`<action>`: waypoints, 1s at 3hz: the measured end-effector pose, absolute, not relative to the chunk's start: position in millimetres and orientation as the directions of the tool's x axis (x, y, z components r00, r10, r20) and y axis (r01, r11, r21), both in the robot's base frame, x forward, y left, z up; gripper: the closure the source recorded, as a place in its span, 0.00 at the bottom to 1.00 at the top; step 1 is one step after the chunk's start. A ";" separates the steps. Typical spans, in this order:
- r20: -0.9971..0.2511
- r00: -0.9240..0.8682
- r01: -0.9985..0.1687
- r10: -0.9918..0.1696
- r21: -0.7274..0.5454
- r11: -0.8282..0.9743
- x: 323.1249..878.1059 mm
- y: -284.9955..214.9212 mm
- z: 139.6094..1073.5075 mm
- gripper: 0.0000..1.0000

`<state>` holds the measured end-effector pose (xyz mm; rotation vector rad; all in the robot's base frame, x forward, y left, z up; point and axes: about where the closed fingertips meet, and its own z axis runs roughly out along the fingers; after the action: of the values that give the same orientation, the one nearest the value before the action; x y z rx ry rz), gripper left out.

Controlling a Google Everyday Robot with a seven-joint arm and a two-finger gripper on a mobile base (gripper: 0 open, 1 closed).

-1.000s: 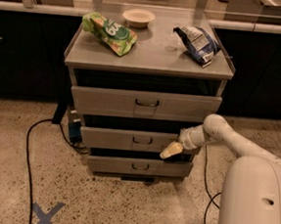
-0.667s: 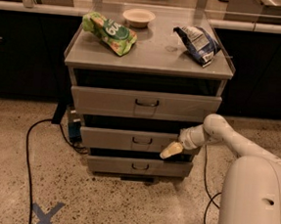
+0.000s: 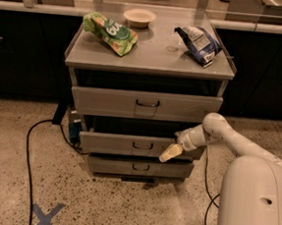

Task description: Open middle drawer

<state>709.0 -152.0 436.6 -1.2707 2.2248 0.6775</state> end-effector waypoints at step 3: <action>-0.602 -0.452 -0.850 -0.658 0.065 0.523 643.1 -138.9 479.0 0.00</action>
Offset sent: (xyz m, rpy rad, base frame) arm -0.1187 0.0279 0.0054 -0.0641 -0.0037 -0.0685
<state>643.1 -138.9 479.0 -1.2254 2.2512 0.4922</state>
